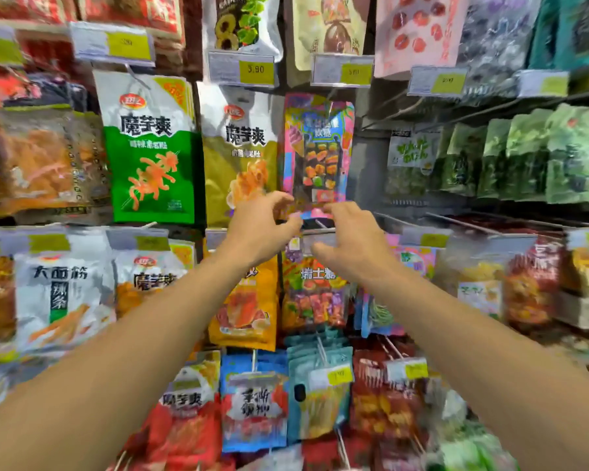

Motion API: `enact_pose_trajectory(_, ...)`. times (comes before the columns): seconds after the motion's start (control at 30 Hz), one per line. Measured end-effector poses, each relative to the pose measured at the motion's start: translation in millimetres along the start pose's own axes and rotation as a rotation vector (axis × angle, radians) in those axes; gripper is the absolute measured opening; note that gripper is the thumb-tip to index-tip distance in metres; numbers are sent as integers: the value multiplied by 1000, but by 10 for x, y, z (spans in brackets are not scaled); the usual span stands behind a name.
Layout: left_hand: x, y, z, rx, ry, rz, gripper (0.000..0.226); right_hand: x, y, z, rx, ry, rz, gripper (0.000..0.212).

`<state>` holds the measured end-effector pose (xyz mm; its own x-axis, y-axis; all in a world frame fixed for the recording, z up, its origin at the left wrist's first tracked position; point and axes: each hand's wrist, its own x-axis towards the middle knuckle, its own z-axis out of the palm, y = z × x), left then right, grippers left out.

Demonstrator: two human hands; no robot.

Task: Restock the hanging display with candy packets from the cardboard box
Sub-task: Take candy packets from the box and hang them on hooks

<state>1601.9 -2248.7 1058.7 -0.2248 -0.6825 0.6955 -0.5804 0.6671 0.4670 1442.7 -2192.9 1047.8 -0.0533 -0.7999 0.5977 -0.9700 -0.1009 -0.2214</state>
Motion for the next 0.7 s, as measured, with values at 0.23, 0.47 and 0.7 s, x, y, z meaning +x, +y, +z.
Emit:
enact_pose_trajectory(0.23,-1134,-105,-183,119,-122,-92,48,-1048,-209,280,-75,-112,-67,57)
enact_pose_trajectory(0.47,-2808,-337,-293,181,-336,-268,47,-2464,-514,761,-8,-366,-98,66)
enact_pose_trajectory(0.7,-4418,-746,-492,234,-559,-477,49,-3757,-875,1352,92,-654,-17,59)
